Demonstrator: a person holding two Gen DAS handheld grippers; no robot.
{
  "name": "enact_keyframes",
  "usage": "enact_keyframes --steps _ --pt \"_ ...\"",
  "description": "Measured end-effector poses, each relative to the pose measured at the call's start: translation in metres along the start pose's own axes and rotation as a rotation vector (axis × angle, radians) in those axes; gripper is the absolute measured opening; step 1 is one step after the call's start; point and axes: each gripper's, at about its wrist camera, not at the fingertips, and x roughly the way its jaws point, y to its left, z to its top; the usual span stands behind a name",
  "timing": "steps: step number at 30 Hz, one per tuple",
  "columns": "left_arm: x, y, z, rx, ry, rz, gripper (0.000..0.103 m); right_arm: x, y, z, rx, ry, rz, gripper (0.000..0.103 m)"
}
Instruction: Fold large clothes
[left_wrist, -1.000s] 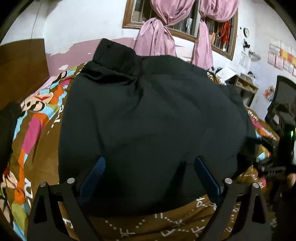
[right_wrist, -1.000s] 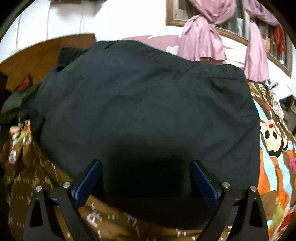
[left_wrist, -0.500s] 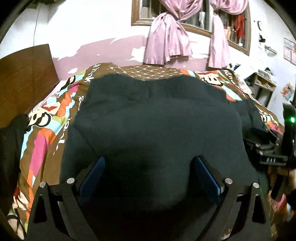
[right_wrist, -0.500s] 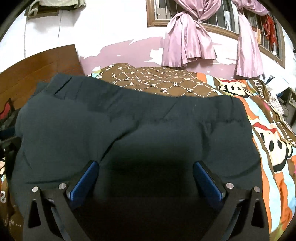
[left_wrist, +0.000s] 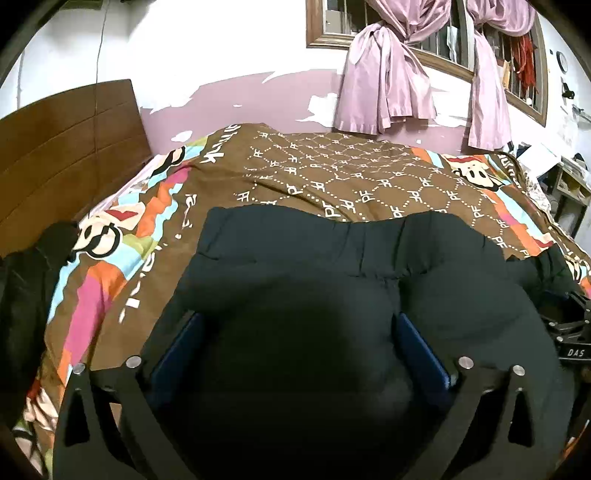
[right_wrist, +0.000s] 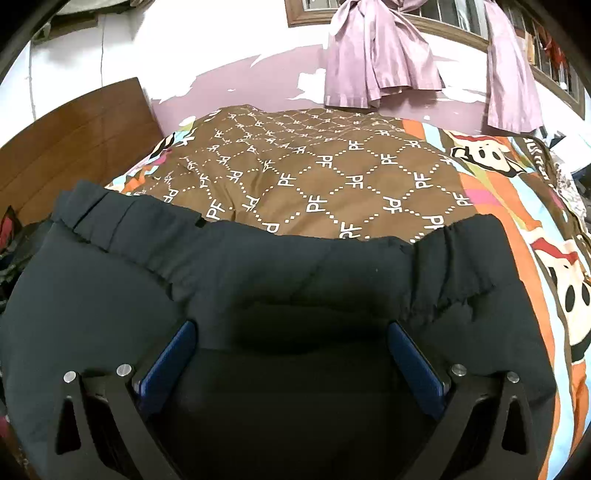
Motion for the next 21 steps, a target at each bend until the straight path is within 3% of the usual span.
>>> enact_keyframes --steps 8,21 --pt "0.034 0.028 0.009 -0.152 0.062 -0.118 0.102 0.03 -0.009 0.014 0.035 0.028 0.045 0.103" --pt "0.037 0.025 0.005 -0.18 0.039 -0.137 0.102 0.037 -0.01 0.013 0.041 0.003 0.049 0.103"
